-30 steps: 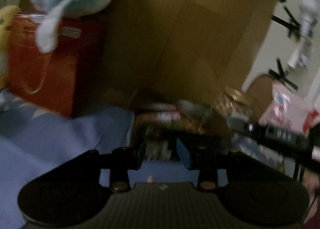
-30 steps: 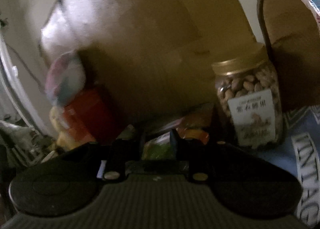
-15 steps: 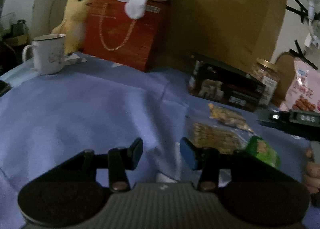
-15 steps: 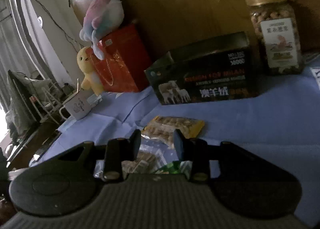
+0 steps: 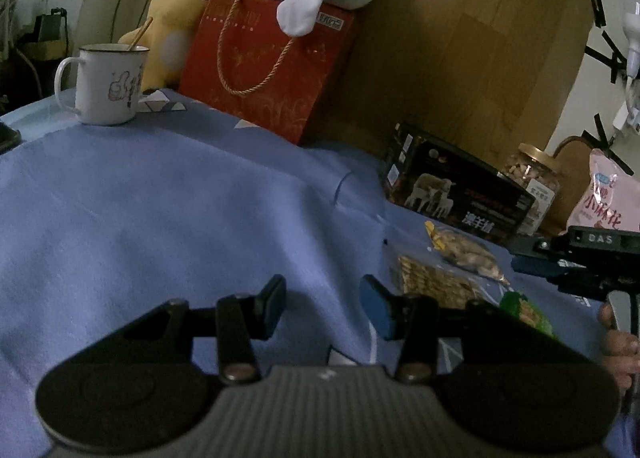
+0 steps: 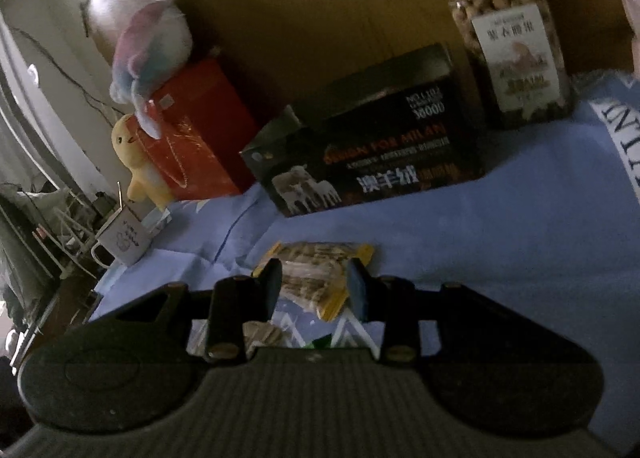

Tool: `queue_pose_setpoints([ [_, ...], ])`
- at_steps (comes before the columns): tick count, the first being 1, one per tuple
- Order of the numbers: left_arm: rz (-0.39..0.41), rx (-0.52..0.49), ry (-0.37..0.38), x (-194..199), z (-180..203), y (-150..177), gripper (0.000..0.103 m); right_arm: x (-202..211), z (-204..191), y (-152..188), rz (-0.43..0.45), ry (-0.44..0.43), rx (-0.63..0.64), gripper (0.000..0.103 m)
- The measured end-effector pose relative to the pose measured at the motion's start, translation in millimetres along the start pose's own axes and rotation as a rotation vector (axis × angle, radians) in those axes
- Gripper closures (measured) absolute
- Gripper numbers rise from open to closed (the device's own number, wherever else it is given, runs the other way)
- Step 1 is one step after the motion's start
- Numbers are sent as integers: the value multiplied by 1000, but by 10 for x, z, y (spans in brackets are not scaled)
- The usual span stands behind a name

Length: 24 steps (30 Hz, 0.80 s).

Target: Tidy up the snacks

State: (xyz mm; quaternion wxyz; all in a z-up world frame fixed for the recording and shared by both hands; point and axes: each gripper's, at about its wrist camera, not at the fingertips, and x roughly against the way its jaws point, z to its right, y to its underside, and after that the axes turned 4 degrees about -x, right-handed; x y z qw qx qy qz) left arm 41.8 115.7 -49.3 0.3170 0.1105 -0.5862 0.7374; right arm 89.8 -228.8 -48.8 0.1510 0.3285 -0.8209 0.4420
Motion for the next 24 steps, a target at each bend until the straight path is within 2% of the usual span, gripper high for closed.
queue_pose_setpoints([
  [7, -1, 1, 6, -1, 4, -1, 61, -44, 233, -88, -56, -2, -144, 59],
  [11, -5, 3, 15, -8, -2, -5, 60, -61, 245, -128, -64, 20, -118, 55],
  [15, -4, 4, 16, -6, -6, -1, 60, -156, 250, -166, -99, -1, -116, 54],
  [24, -6, -4, 15, -16, 7, 0, 59, -205, 327, -208, -104, -43, -120, 54],
])
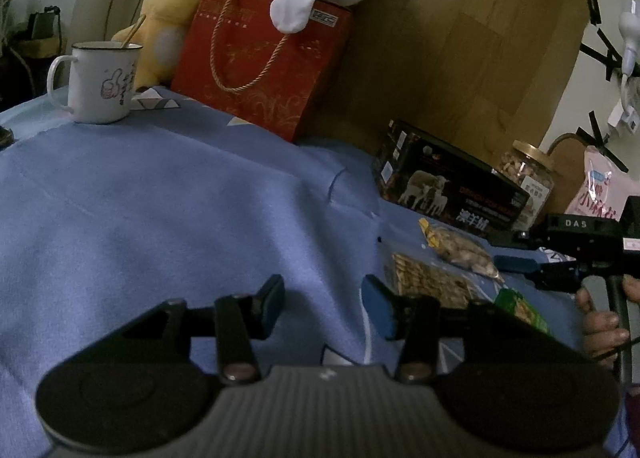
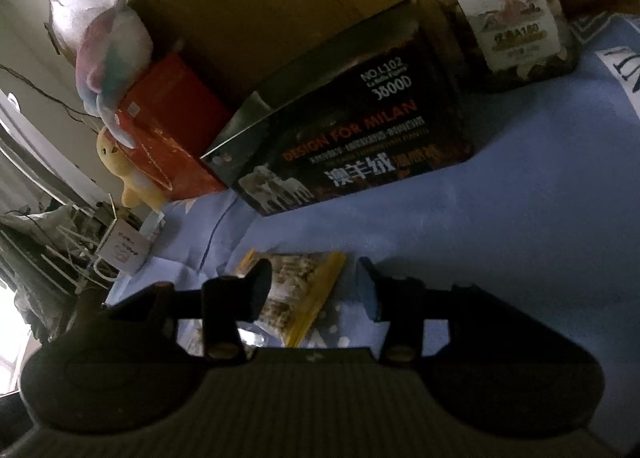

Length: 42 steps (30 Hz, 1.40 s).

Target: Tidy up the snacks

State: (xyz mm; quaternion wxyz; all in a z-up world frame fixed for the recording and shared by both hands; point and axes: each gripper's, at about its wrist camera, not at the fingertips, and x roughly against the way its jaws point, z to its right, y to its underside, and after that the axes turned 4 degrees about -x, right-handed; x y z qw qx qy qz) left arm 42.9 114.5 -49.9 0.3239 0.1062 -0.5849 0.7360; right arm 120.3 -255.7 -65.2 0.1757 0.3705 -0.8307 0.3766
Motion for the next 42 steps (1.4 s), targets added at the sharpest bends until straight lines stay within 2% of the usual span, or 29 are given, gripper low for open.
queue_pose_setpoints([
  [4, 0, 1, 1, -2, 2, -2, 59, -51, -4, 11, -55, -71, -11, 53],
  [9, 0, 14, 10, -1, -14, -1, 59, -110, -99, -18, -101, -83, 36, 52],
  [14, 3, 30, 18, 5, -42, 1, 59, -184, -115, -58, -102, -77, 53, 52],
  [23, 29, 98, -10, 47, -141, -3, 59, -410, -580, 173, -225, -128, 257, 52],
  [27, 42, 154, -9, 63, -238, -5, 59, -435, -739, 320, -297, -189, 319, 52],
  [30, 44, 180, 4, 65, -289, -5, 59, -320, -756, 289, -248, -185, 321, 53],
  [35, 31, 191, 29, 64, -313, -9, 59, -57, -527, 53, -146, -174, 178, 52],
  [38, 4, 207, 68, 36, -322, -77, 58, 24, -431, 29, -140, -159, 160, 52],
  [42, -37, 250, 151, -143, -291, -389, 58, -27, -400, 30, -160, -142, 152, 52],
])
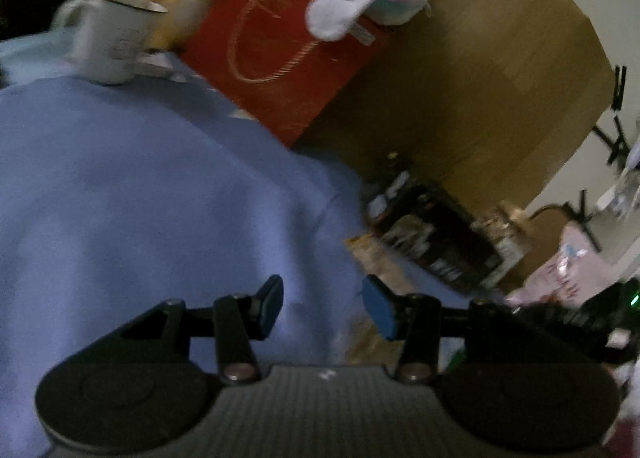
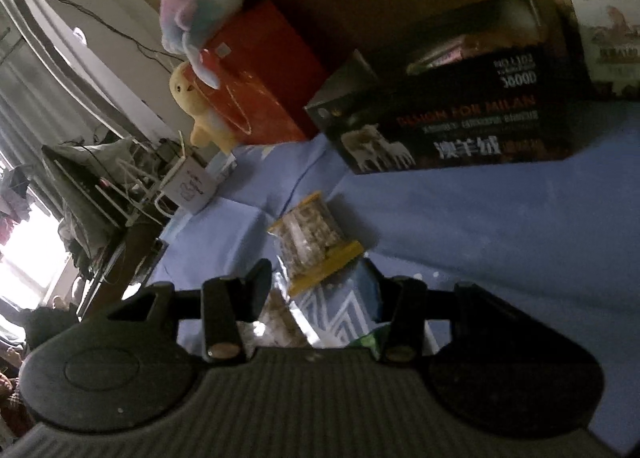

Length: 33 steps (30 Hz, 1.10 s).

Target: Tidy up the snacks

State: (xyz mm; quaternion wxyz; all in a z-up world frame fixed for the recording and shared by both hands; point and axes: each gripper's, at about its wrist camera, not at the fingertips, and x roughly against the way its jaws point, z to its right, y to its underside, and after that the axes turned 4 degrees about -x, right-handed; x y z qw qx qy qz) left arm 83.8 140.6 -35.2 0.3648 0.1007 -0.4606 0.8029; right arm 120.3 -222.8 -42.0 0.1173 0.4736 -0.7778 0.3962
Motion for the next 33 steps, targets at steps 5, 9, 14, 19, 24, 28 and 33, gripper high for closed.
queue_pose_setpoints([
  [5, -182, 58, 106, -602, 186, -359, 58, -130, -52, -93, -24, 6, 65, 52],
  [9, -256, 72, 107, -934, 307, -326, 58, -354, -50, -257, -45, 21, 125, 52],
  [14, -231, 66, 67, -1049, 246, -199, 83, -705, -186, -157, -177, -20, 287, 53],
  [19, -189, 27, 60, -949, 368, -262, 85, -693, -353, 53, -137, 19, 406, 82],
  [24, -101, -85, 102, -738, 733, -516, 87, -404, -373, -39, -19, -34, 368, 82],
  [28, -70, -183, 149, -879, 1101, -836, 86, -141, -418, -193, 138, -15, 370, 82],
  [33, -89, -248, 47, -1592, 1494, -1162, 62, -51, -233, -522, 331, 70, 321, 61],
])
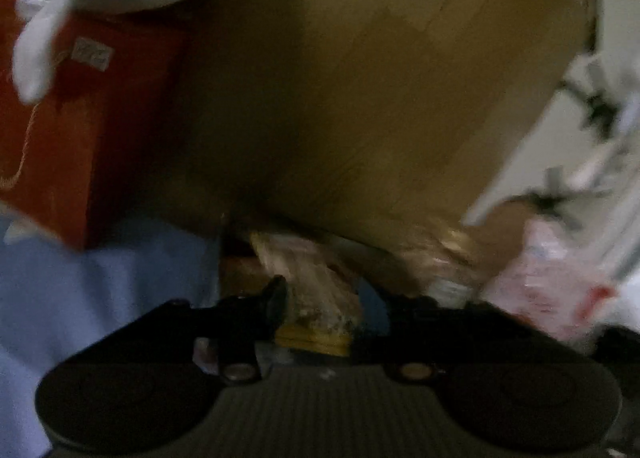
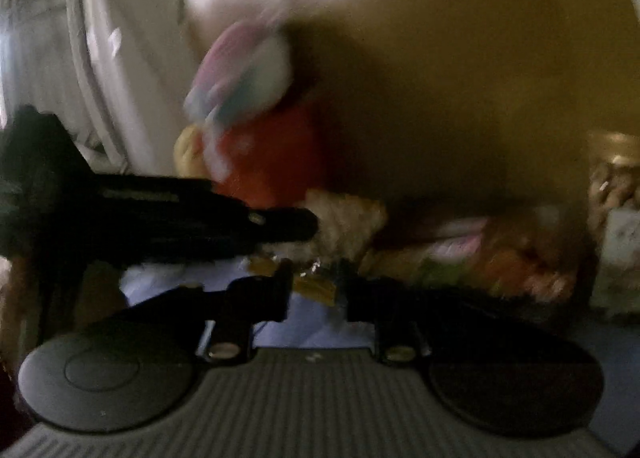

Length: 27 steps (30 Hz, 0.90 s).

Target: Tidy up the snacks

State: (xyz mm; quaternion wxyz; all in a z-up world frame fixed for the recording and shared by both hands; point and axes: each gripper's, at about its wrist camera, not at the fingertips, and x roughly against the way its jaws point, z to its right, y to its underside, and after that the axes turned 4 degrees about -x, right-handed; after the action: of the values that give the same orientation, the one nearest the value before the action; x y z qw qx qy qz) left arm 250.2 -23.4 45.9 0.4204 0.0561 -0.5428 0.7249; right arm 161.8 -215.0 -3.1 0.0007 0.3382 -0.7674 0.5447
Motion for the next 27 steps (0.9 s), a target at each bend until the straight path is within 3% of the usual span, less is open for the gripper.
queue_pose_setpoints([
  [1, 1, -11, -65, -90, 11, -4, 63, -31, 76, 4, 30, 36, 2, 54],
  [2, 5, -8, -85, -123, 0, 10, 63, -42, 151, 31, 43, 79, -14, 54],
  [4, 45, 28, -36, -38, -53, 86, 62, -22, 318, 77, 26, 51, -45, 54],
  [7, 87, 36, -59, 138, -79, 212, 62, 99, 462, 48, 86, 76, -86, 54],
  [9, 71, 45, -66, 173, -105, 270, 62, 188, 563, 29, 138, 91, -144, 54],
  [13, 31, 80, -82, 245, -136, 313, 64, 328, 672, 31, 220, 252, -189, 53],
  [16, 74, 80, -59, 612, -238, 474, 62, 350, 904, 43, 197, 292, -290, 53],
  [21, 105, 64, -93, 1292, -443, 988, 62, 218, 1128, 105, 125, 317, -418, 53],
  [27, 83, 178, -71, 1566, -844, 1324, 62, 163, 907, 87, 53, 355, -414, 53],
])
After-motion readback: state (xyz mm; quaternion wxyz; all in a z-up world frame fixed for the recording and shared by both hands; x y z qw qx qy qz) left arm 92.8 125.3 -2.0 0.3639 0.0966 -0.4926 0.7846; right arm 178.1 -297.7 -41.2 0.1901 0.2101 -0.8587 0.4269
